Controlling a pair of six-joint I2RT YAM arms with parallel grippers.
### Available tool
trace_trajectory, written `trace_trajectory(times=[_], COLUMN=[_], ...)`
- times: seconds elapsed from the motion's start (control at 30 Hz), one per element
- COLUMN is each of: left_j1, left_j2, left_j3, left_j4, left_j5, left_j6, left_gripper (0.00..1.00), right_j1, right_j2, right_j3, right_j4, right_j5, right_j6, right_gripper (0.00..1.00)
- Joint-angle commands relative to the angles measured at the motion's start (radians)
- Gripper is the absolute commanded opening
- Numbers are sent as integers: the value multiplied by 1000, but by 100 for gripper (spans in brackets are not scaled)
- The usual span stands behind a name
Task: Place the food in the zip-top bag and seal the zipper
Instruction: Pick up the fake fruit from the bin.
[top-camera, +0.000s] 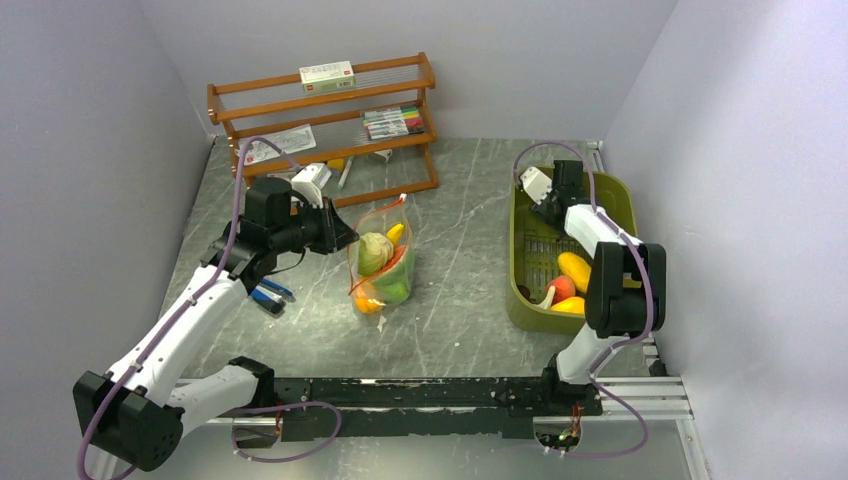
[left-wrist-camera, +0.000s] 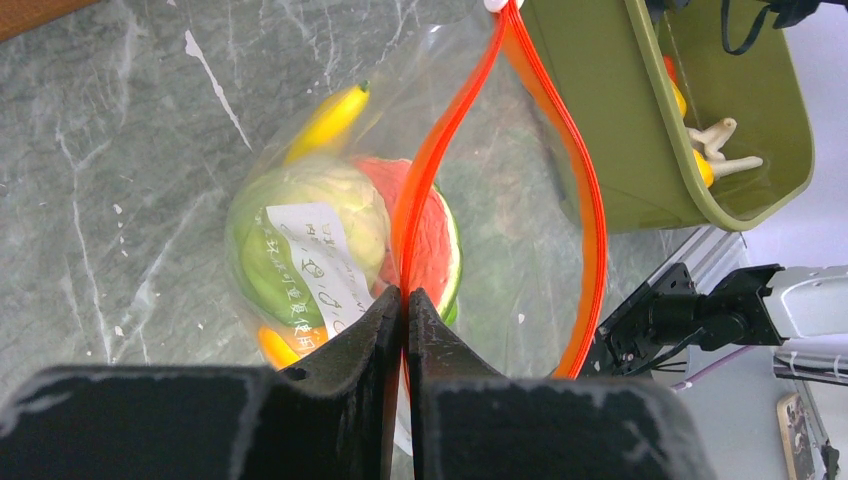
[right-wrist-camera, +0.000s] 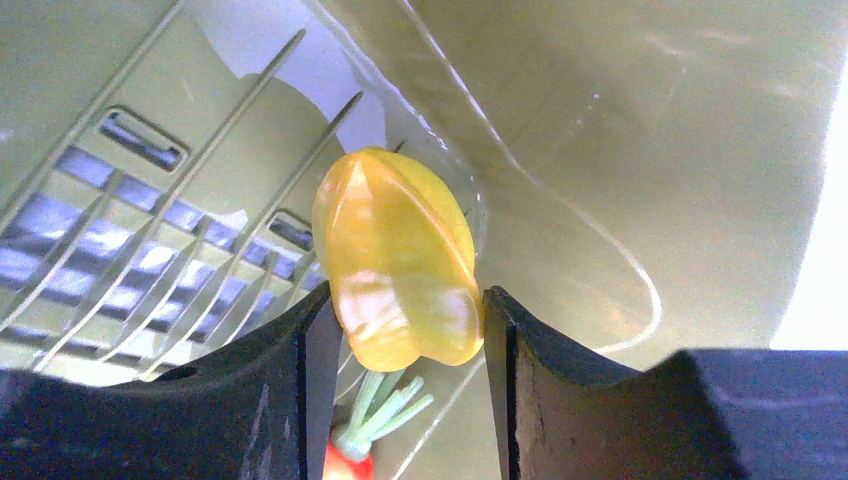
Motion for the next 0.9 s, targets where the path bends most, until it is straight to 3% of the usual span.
trace_trajectory(times=[0.0,0.5,0.87], left_j1=[2,1,1], left_j2=[-29,4,27], left_j3=[-16,30,62], left_j4=[23,3,-1], left_j5=[0,-2,6], left_j6=[2,8,-14], left_gripper=[7,7,7], right_j1=[28,80,214], right_j2=[-73,-322,-536], right_j3=[-7,143,259], right_j4=[-81,-308,-264], right_j5=[4,35,-300], right_j6=[75,343,462], right_gripper=[43,44,44])
